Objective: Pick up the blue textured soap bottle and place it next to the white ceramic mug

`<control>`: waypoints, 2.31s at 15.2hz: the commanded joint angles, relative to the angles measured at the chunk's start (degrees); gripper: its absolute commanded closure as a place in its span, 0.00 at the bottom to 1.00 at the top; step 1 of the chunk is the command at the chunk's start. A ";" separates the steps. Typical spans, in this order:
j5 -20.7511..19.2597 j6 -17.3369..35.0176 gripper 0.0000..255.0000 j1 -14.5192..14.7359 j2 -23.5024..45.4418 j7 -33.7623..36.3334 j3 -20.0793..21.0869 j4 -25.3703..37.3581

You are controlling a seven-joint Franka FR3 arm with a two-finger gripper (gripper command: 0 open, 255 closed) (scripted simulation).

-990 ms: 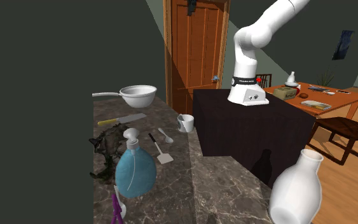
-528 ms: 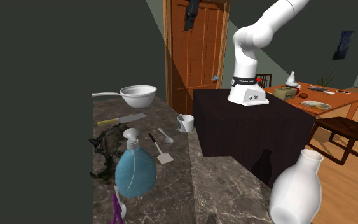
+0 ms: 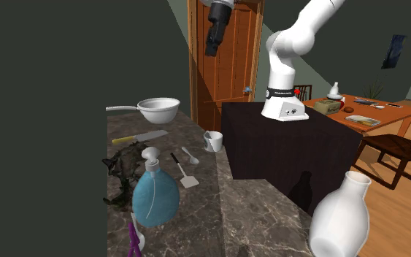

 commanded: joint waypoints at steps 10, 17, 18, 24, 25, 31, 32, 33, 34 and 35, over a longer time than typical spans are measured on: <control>-5.06 33.36 0.00 -5.80 24.56 12.75 18.84 -0.67; -44.12 47.84 0.00 -78.56 33.66 48.24 89.33 8.12; -39.30 50.21 0.00 -85.39 30.53 45.66 97.61 9.03; -31.22 58.83 0.00 -101.00 14.37 45.94 117.83 18.35; -30.72 59.74 0.00 -101.86 11.79 46.64 119.18 20.22; -27.21 62.76 0.00 -104.35 -3.04 50.04 123.76 32.83; -26.57 62.89 0.00 -104.57 -5.41 50.48 124.17 35.17; -26.31 62.91 0.00 -104.65 -6.32 50.64 124.31 36.09; -26.31 62.98 0.00 -105.36 -7.07 50.70 124.77 36.96; -26.31 63.03 0.00 -106.06 -7.82 50.76 125.21 37.84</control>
